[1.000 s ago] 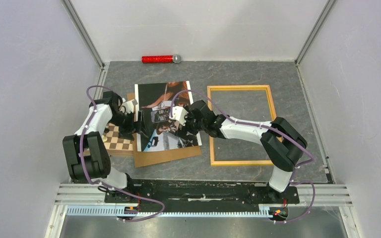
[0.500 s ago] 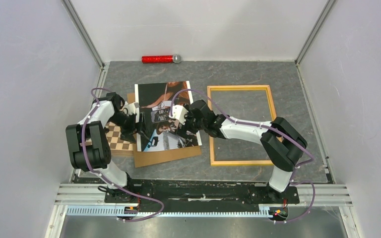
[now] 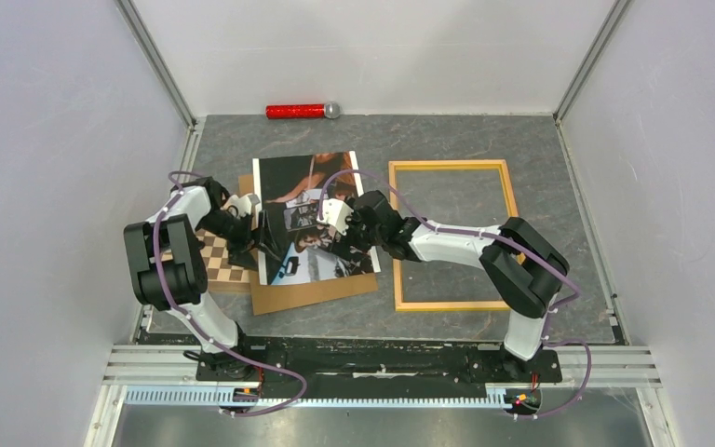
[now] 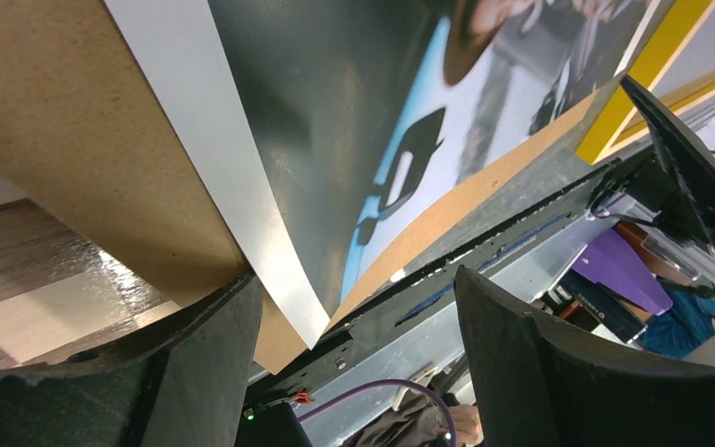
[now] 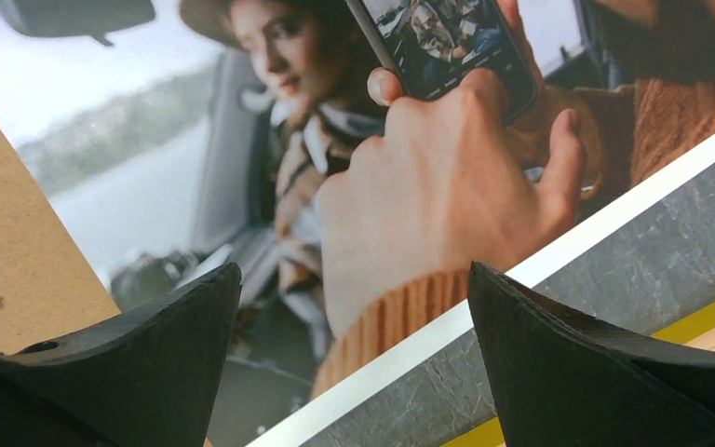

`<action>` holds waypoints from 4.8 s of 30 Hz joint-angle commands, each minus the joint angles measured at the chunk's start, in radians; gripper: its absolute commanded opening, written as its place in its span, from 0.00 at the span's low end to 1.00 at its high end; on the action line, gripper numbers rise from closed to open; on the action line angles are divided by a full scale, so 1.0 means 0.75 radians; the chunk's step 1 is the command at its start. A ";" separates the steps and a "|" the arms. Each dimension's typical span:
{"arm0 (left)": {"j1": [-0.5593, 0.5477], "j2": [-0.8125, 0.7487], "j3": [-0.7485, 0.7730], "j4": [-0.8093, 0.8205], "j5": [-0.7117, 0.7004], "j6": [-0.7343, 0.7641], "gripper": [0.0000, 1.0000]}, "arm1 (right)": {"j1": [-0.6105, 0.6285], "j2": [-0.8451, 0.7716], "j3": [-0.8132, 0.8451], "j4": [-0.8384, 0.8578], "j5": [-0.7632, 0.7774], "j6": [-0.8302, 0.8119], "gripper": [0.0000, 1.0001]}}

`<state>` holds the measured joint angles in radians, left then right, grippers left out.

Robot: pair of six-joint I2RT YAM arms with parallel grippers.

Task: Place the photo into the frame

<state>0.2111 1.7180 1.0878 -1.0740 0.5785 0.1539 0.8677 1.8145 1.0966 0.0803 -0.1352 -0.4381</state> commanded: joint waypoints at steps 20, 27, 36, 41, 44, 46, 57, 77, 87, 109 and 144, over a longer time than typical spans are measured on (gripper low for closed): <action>0.075 0.033 0.002 0.074 0.378 0.173 0.65 | 0.001 0.090 -0.116 0.160 0.045 0.040 0.94; 0.076 0.068 -0.018 0.139 0.412 0.110 0.63 | 0.001 0.092 -0.125 0.167 0.046 0.041 0.94; 0.077 0.092 -0.051 0.259 0.320 -0.021 0.64 | 0.001 0.086 -0.129 0.165 0.055 0.042 0.93; 0.076 0.104 -0.075 0.320 0.365 -0.070 0.59 | 0.001 0.081 -0.127 0.165 0.058 0.042 0.93; 0.076 0.110 -0.092 0.357 0.381 -0.085 0.52 | 0.001 0.075 -0.129 0.166 0.061 0.043 0.93; 0.077 0.109 -0.103 0.373 0.389 -0.091 0.47 | 0.001 0.068 -0.129 0.166 0.062 0.041 0.93; 0.076 -0.014 -0.037 0.322 0.381 -0.089 0.06 | -0.004 -0.019 -0.023 0.070 0.085 0.111 0.96; -0.329 -0.316 0.411 0.247 -0.020 -0.268 0.02 | -0.128 -0.029 0.933 -0.441 0.117 0.625 0.98; -0.627 -0.364 0.421 0.368 -0.223 -0.419 0.02 | -0.184 0.089 1.129 -0.481 0.124 0.816 0.96; -0.903 -0.519 0.217 0.543 -0.630 -0.456 0.02 | -0.323 0.067 1.094 -0.440 0.018 1.006 0.90; -1.185 -0.446 0.207 0.612 -1.013 -0.408 0.02 | -0.311 0.125 0.903 -0.414 0.092 1.120 0.49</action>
<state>-0.6685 1.3724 1.2396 -0.6746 -0.1490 -0.1677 0.6292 1.9163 1.7779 -0.2779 -0.0700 0.3935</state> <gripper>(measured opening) 0.032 0.544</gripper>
